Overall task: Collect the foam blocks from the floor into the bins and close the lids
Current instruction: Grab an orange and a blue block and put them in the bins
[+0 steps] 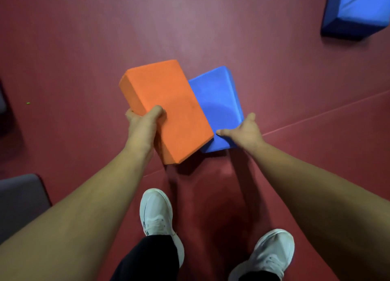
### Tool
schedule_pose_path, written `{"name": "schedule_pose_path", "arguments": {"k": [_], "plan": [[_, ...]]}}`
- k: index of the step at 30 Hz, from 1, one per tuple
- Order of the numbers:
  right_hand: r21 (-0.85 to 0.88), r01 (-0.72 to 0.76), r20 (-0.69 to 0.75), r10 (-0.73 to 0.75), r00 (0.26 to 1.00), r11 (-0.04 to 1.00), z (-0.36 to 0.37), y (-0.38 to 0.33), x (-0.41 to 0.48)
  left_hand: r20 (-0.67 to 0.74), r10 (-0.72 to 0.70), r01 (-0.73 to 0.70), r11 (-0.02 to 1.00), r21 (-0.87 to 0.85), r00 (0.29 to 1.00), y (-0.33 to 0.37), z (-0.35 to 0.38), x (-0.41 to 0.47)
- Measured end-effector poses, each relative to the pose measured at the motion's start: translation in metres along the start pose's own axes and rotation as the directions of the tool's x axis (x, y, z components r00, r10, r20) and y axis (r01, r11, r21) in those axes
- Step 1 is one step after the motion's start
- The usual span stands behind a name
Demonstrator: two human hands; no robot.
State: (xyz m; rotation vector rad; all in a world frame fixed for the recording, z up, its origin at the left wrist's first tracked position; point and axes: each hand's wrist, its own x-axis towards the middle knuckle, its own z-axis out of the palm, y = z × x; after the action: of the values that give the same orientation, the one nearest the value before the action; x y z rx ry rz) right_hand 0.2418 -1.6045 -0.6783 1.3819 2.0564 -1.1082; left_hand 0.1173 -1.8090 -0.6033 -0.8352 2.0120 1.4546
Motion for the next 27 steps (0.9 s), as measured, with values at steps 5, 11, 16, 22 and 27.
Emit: {"name": "schedule_pose_path", "arguments": {"k": [5,11,16,22,27], "plan": [[0.093,0.161,-0.288,-0.128,0.949,0.983,-0.035,-0.052,-0.049,-0.057,0.076,-0.065,0.982,0.180,0.995,0.046,-0.021,-0.020],[0.059,0.277,-0.374,-0.236,0.897,0.959,-0.145,-0.173,-0.127,-0.060,0.201,-0.181,0.953,0.242,0.978,0.195,-0.052,-0.084],[0.003,0.382,-0.425,-0.345,0.837,0.924,-0.254,-0.310,-0.232,-0.036,0.326,-0.306,0.916,0.259,0.945,0.352,-0.109,-0.160],[-0.010,0.435,-0.500,-0.381,0.778,0.900,-0.353,-0.448,-0.394,-0.053,0.392,-0.369,0.898,0.239,0.919,0.524,-0.204,-0.268],[0.063,0.529,-0.556,-0.410,0.723,0.847,-0.394,-0.542,-0.497,-0.120,0.500,-0.472,0.858,0.205,0.857,0.622,-0.276,-0.324]]}}
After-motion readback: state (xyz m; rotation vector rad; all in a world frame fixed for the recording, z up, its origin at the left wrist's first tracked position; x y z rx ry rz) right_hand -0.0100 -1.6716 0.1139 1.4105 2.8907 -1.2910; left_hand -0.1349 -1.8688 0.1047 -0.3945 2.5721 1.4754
